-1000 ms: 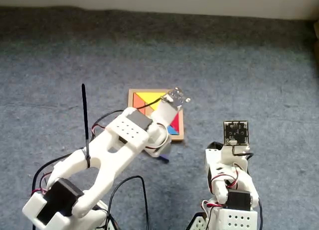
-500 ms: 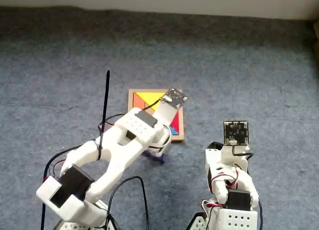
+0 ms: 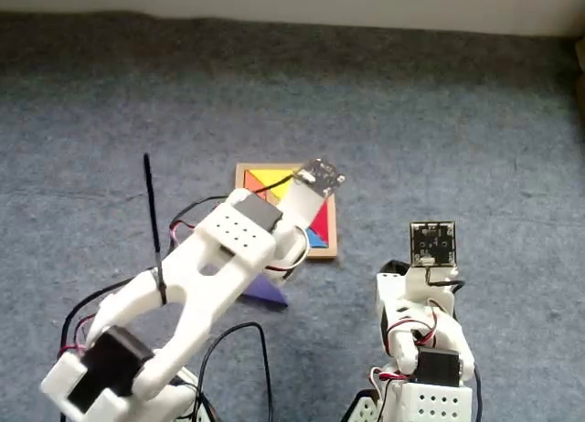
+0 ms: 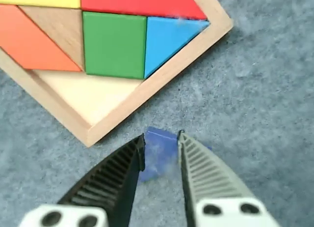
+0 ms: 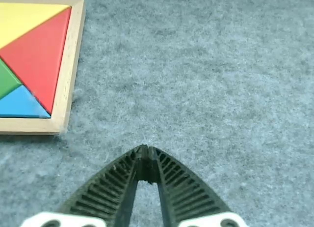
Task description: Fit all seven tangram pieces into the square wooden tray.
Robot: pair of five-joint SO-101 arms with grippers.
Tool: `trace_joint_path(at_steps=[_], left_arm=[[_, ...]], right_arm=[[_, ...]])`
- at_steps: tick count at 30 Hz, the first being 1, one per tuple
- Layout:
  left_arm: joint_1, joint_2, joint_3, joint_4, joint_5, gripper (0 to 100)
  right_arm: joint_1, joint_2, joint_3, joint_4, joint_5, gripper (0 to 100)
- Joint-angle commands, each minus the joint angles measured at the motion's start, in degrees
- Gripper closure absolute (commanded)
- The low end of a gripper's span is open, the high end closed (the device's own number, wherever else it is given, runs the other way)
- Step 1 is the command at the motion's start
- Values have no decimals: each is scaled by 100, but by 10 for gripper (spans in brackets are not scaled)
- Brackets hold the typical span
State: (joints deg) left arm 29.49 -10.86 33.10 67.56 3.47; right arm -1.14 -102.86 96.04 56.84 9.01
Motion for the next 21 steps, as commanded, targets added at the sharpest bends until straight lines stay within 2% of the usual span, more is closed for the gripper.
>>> trace_joint_path(at_steps=[1, 13, 19, 21], left_arm=[[-374, -1086, -66, 316, 325, 774], [-2308, -5262, 1481, 308, 343, 838], [-3547, -6519, 2167, 308, 308, 902], [-3899, -6721, 2352, 308, 18, 906]], right_arm=[[75, 40, 848, 4, -18, 990], [75, 57, 848, 4, -18, 990], [75, 57, 848, 4, -18, 990], [75, 57, 848, 4, -18, 990]])
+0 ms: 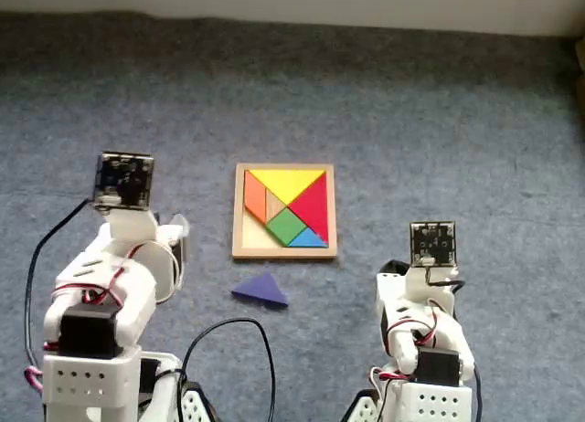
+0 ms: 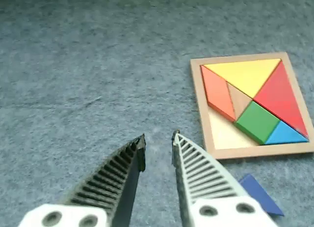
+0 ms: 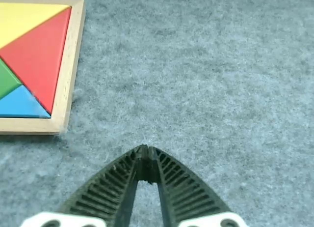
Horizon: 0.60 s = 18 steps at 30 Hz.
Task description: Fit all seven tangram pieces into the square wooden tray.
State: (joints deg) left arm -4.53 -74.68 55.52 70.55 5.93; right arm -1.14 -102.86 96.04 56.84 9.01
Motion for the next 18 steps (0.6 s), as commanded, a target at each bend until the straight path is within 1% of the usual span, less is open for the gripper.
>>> trace_joint_path(at_steps=[1, 5, 9, 11, 13, 16, 17, 18], left_arm=[[-629, -444, 224, 9, -334, 906], [-1095, -760, 822, -62, -431, 906], [-1508, -1244, 1763, -580, -387, 909], [-1631, -1560, 2325, -888, -387, 936], [-1692, -1912, 2756, -1064, -422, 965], [-1701, -2510, 2879, -879, -422, 972], [-1684, -2712, 2888, -738, -422, 972], [-1684, -2897, 2897, -580, -422, 972]], right_arm=[[75, 57, 848, 4, -18, 990], [75, 57, 848, 4, -18, 990], [84, 40, 848, -22, -18, 990], [251, 31, 848, -57, -18, 990], [435, 31, 848, -338, -18, 990], [637, 31, 848, -673, 9, 987], [637, 31, 831, -699, 123, 986], [629, 31, 760, -708, 396, 985]])
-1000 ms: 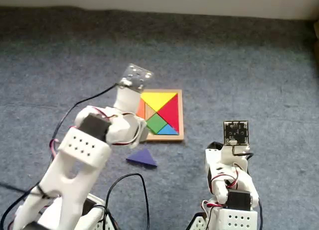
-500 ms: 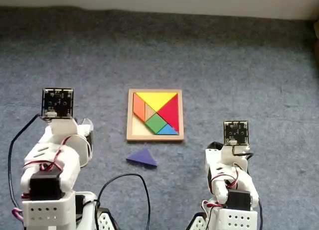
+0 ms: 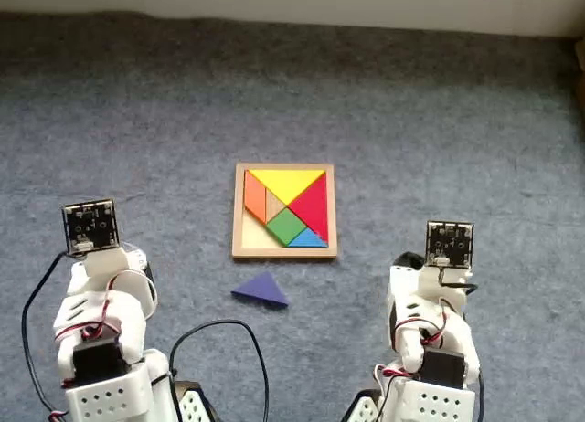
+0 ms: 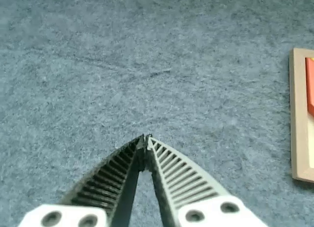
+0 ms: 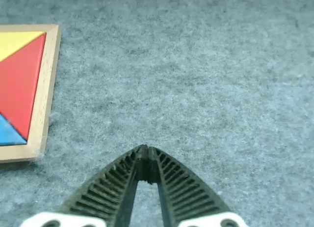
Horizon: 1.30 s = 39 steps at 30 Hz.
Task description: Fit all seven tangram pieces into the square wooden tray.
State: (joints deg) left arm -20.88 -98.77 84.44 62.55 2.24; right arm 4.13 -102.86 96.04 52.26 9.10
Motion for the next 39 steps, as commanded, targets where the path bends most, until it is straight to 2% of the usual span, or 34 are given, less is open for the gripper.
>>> trace_joint_path(at_steps=[1, 4, 7, 10, 16, 19, 28, 34, 39], left_arm=[[-40, -602, -13, 316, -53, 972], [-48, -593, -4, 360, -53, 972], [-57, -558, -4, 360, -53, 970], [-57, -558, -4, 360, -53, 969], [-57, -558, -4, 360, -62, 969], [-66, -558, -4, 360, -62, 969], [-66, -558, -4, 360, -62, 969], [-66, -558, -4, 369, -70, 969], [-75, -558, -4, 369, -88, 969]], right_arm=[[92, 31, 664, -251, 756, 985], [92, 31, 365, -233, 1697, 985], [-4, 101, -215, -57, 2031, 953], [-251, 101, -1051, 708, 2004, 897], [-1341, 110, -2598, 1938, 1987, 896], [-1815, 321, -3090, 2237, 1626, 892], [-3257, 3116, -4242, 2290, 1547, 892], [-4321, 4796, -4989, 2255, 1134, 885], [-5288, 5798, -5244, 2246, 1160, 760]])
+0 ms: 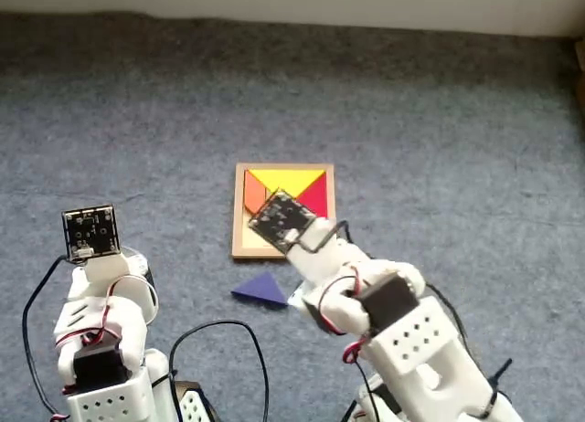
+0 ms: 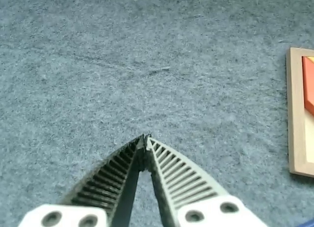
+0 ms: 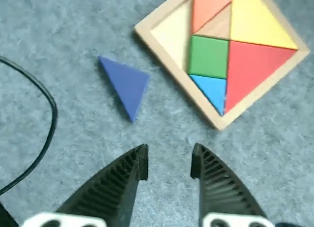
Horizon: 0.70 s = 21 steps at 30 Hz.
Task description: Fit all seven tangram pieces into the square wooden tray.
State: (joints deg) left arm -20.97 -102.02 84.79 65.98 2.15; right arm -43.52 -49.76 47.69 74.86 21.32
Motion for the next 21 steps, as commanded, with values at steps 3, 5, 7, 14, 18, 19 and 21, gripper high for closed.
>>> trace_joint_path(at_steps=[3, 5, 7, 14, 18, 19, 21], left_arm=[[-66, -224, -31, 62, -378, 969], [-66, -224, -4, 62, -510, 969], [-66, -224, 48, 26, -536, 969], [-66, -224, 40, 26, -536, 969], [-303, -224, 40, 18, -545, 969], [-470, -224, 40, 9, -545, 969], [-769, -224, 48, -158, -536, 969]], right_arm=[[-927, 971, -479, -75, 308, 722], [-1068, 1253, -453, -391, 369, 722], [-1095, 1508, -453, -840, 396, 722], [-1095, 2316, -444, -1587, 413, 722], [-1095, 2914, -479, -1675, 413, 722], [-1095, 3046, -479, -1798, 413, 722], [-1086, 3275, -479, -1974, 413, 718]])
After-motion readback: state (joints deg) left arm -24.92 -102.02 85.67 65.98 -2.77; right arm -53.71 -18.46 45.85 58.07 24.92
